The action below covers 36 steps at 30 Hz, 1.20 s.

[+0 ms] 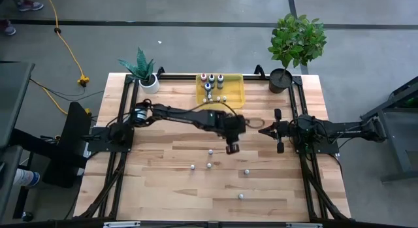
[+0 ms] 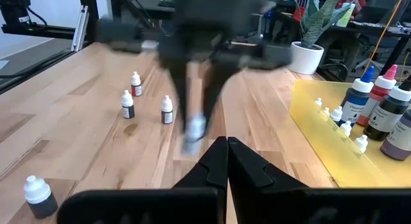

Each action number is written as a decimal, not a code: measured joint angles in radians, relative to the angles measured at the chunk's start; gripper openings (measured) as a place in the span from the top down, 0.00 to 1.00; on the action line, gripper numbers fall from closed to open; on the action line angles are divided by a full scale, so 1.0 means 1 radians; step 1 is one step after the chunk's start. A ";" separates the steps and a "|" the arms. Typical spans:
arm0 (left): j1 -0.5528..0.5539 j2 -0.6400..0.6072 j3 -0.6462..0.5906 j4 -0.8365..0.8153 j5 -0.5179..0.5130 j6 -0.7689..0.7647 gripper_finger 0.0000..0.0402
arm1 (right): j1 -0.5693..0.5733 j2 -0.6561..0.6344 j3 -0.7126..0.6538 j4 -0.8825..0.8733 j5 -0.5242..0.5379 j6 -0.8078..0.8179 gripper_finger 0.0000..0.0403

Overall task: Pick & Place food coloring
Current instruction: Put the small blue food coloring bottle into the yellow bin

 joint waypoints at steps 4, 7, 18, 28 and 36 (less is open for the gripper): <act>0.047 -0.044 0.039 -0.099 -0.069 -0.132 0.89 | 0.000 0.000 0.000 0.000 0.000 0.000 1.00; 0.096 -0.071 0.057 -0.151 -0.111 -0.221 0.89 | 0.000 0.000 0.000 0.000 0.000 0.000 1.00; 0.279 -0.074 0.058 -0.099 -0.172 -0.356 0.89 | 0.000 0.000 0.000 0.000 0.000 0.000 1.00; 0.347 0.016 0.056 0.008 -0.184 -0.413 0.89 | 0.000 0.000 0.000 0.000 0.000 0.000 1.00; 0.349 0.119 0.182 0.025 -0.197 -0.430 0.89 | 0.000 0.000 0.000 0.000 0.000 0.000 1.00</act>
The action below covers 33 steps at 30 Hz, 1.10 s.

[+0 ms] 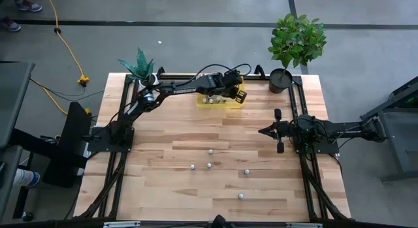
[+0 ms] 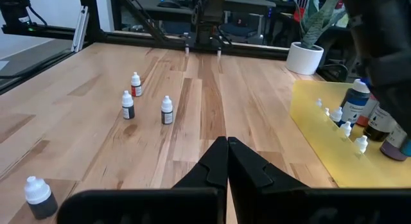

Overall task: Pick & Place food coloring
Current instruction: Put the small blue food coloring bottle into the yellow bin

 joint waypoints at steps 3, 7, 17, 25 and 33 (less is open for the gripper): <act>0.000 0.064 0.109 -0.092 0.000 0.003 0.89 | 0.000 0.000 0.000 0.000 0.000 0.000 1.00; 0.002 0.145 0.241 -0.172 0.009 0.034 0.89 | 0.000 0.000 0.000 0.000 0.000 0.000 1.00; 0.005 0.185 0.258 -0.199 0.001 0.040 0.89 | 0.000 0.000 0.000 0.000 0.001 0.000 1.00; 0.007 0.202 0.257 -0.200 -0.001 0.062 0.89 | 0.000 0.000 0.000 0.000 0.000 0.000 1.00; 0.009 0.201 0.257 -0.209 -0.002 0.067 0.89 | 0.000 0.000 0.000 0.000 0.000 0.000 1.00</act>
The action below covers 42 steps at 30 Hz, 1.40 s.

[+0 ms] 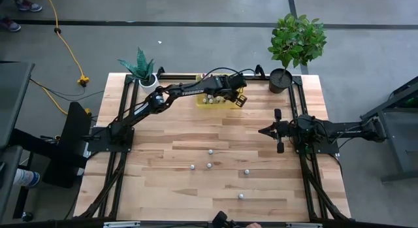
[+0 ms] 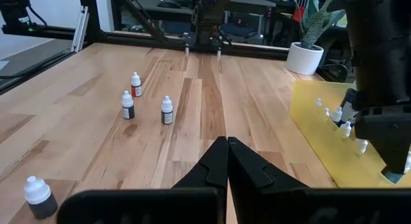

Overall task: Pick & Place food coloring
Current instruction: Put the small blue food coloring bottle into the yellow bin, then put the small purple food coloring bottle into the yellow bin

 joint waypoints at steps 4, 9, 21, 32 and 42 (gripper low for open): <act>-0.002 0.017 0.000 -0.011 0.006 0.017 0.89 | 0.000 0.000 0.000 0.000 0.000 0.000 1.00; -0.002 0.015 0.000 -0.005 0.027 0.037 0.86 | 0.000 0.000 0.000 0.000 0.000 0.000 1.00; -0.002 0.016 0.000 -0.004 0.028 0.041 0.69 | 0.000 0.000 0.000 0.000 0.000 0.000 1.00; -0.002 -0.059 0.017 -0.018 0.033 0.106 0.68 | 0.000 0.000 0.000 0.001 0.001 0.000 1.00; -0.056 -0.227 0.017 -0.074 0.058 0.259 0.68 | 0.000 0.000 0.000 0.000 0.000 0.000 1.00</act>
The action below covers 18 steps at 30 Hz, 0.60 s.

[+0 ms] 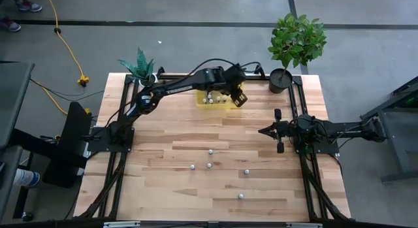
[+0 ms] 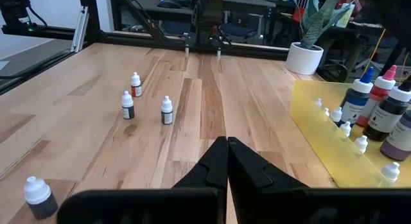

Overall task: Pick & Place food coloring
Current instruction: Put the small purple food coloring bottle into the yellow bin

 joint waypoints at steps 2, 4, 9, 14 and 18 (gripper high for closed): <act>-0.024 -0.031 0.000 -0.030 0.000 0.046 0.68 | 0.000 0.000 0.000 0.000 0.000 0.000 1.00; -0.048 -0.061 0.001 -0.074 0.008 0.092 0.68 | 0.000 0.000 0.000 0.000 0.000 0.000 1.00; -0.139 -0.093 0.000 -0.153 0.111 0.187 0.68 | 0.000 0.000 0.000 0.000 0.000 0.000 1.00; -0.243 -0.093 -0.001 -0.199 0.195 0.266 0.68 | 0.000 0.000 0.000 0.000 0.000 0.000 1.00; -0.327 -0.093 -0.001 -0.231 0.225 0.280 0.68 | 0.000 0.000 0.000 0.000 0.000 0.000 1.00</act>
